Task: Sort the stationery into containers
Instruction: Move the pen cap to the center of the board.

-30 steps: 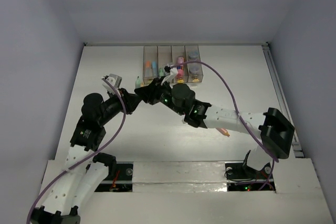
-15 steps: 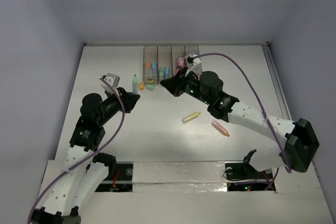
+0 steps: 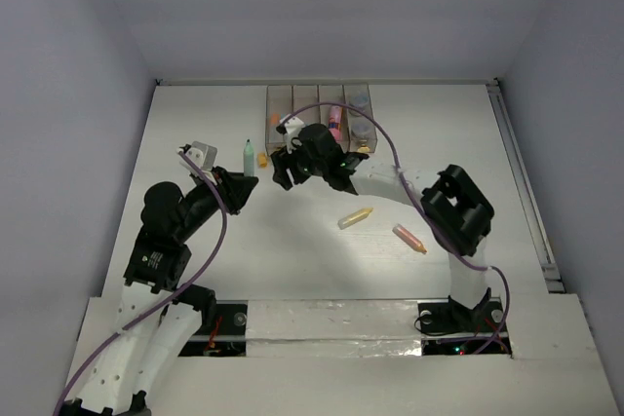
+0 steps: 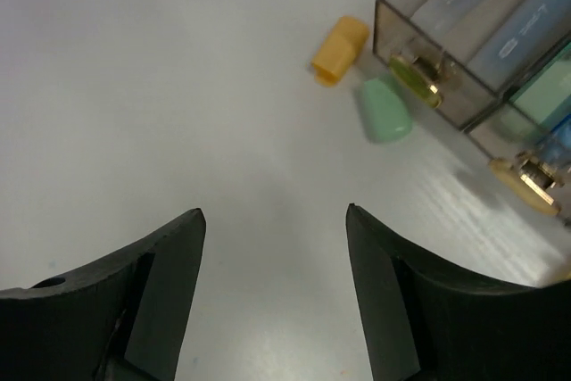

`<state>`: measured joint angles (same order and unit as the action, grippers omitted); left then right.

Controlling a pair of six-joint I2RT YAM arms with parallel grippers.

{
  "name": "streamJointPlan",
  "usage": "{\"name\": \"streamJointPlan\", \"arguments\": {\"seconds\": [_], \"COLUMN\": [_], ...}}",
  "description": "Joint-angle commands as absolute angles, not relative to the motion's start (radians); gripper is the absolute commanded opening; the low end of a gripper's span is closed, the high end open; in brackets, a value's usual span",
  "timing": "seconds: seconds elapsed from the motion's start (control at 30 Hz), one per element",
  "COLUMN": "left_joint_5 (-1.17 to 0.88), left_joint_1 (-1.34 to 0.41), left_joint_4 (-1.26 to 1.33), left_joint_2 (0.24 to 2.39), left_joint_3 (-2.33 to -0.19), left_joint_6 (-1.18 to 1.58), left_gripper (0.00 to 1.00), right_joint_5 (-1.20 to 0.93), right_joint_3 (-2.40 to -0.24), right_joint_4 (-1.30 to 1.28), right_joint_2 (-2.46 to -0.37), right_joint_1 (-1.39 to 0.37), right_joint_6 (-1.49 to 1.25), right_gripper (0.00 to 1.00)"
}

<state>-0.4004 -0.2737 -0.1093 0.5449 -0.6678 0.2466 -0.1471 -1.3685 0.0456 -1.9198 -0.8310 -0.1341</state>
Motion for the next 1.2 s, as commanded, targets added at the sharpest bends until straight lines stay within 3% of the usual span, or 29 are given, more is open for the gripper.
{"name": "streamJointPlan", "arguments": {"seconds": [0.0, 0.37, 0.9, 1.03, 1.17], "left_joint_5": [-0.433, -0.451, -0.445, -0.443, -0.442], "left_joint_1": [-0.272, -0.272, -0.272, -0.272, -0.272], "left_joint_4": [-0.063, -0.057, -0.054, -0.055, -0.057], "left_joint_2": [0.528, 0.514, 0.523, 0.522, 0.523], "left_joint_3": [-0.69, -0.687, -0.692, -0.692, -0.692], "left_joint_6": [0.238, 0.239, 0.236, 0.236, 0.236], "left_gripper": [0.0, 0.0, 0.0, 0.0, 0.0], "right_joint_5": [-0.068, 0.135, 0.155, 0.146, 0.1], "right_joint_3": [-1.512, -1.729, -1.856, -1.874, -1.87], "right_joint_4": [0.008, -0.057, -0.077, -0.074, -0.066], "right_joint_2": [-2.02, -2.253, -2.382, -2.404, -2.408], "right_joint_1": [-0.83, -0.821, -0.811, -0.811, -0.811], "right_joint_6": [-0.012, -0.012, 0.048, 0.051, 0.043], "right_gripper": [0.72, 0.73, 0.7, 0.67, 0.57]}}
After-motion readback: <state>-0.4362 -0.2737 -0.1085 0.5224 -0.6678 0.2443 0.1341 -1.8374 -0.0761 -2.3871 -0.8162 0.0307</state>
